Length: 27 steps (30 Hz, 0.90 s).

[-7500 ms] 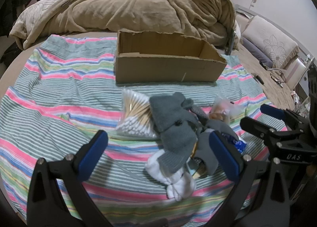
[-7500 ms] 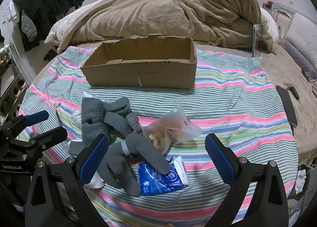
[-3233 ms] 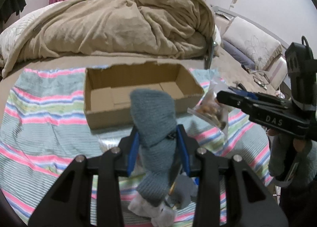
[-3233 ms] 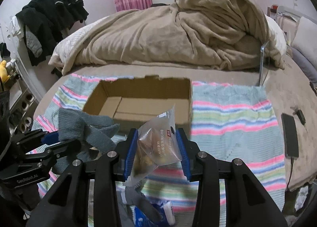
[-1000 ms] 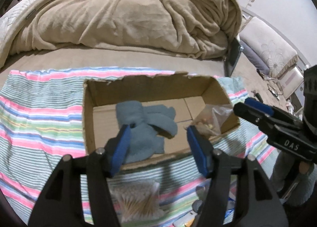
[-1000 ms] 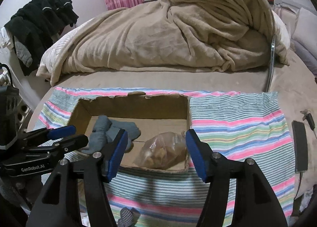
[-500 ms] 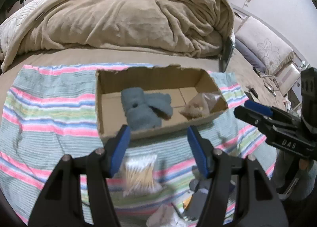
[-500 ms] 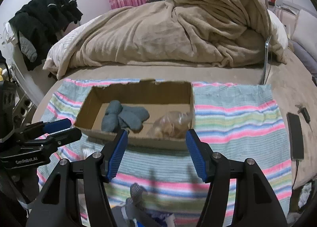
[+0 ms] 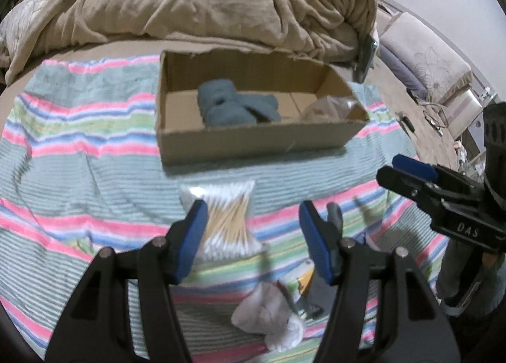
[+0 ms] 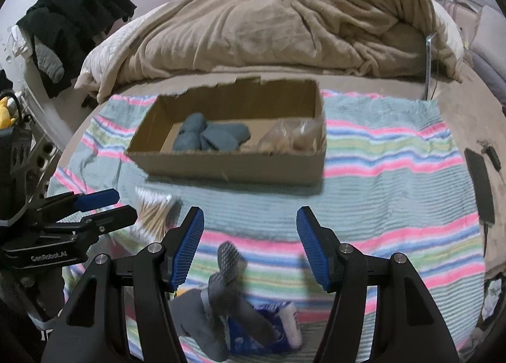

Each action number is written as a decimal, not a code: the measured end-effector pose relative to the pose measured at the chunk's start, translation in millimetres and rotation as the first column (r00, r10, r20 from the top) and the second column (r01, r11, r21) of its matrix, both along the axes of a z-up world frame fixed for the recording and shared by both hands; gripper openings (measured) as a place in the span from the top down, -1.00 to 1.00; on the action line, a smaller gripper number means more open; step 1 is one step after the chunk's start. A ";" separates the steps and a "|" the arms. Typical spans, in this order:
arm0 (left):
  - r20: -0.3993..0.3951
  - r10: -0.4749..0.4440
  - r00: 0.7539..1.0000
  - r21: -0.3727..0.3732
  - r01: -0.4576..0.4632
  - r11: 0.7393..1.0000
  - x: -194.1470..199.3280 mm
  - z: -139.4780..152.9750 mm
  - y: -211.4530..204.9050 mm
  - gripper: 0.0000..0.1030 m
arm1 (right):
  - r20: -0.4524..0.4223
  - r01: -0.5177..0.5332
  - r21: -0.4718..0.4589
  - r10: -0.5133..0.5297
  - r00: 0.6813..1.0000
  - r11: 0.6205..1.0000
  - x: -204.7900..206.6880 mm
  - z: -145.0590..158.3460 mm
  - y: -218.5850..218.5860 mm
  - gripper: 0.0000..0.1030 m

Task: Organize objects
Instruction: 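Move both grippers back from the box toward the remaining items, then grasp the cotton swab bag with the left gripper while the right gripper grasps the grey dotted glove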

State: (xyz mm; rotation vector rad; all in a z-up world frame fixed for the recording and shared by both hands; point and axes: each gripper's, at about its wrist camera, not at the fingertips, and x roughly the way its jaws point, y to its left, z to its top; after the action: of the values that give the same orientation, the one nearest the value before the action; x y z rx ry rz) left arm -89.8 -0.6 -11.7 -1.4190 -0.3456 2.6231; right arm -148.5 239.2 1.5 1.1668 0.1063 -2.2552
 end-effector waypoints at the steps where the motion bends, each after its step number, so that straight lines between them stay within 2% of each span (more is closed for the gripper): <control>1: 0.008 0.002 1.000 0.002 -0.002 1.000 0.9 -3.0 -0.2 -0.20 | 0.009 -0.002 0.002 0.002 1.000 1.000 3.0 -4.5 -0.3 -0.25; 14: 0.097 0.024 0.995 0.006 -0.025 1.000 11.4 -39.6 -4.5 -0.20 | 0.122 -0.054 0.041 0.048 0.991 0.998 27.6 -49.0 -5.7 -0.25; 27: 0.125 0.043 0.991 -0.010 -0.042 0.999 4.5 -58.4 -7.7 -0.21 | 0.225 -0.128 0.049 0.114 0.968 0.991 33.8 -77.9 -17.8 -0.23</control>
State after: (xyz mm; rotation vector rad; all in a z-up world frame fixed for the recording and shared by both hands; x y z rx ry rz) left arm -85.3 -8.2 -70.1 -1.6009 -0.3847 2.5770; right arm -114.7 221.4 -76.4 1.3984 0.1568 -2.0144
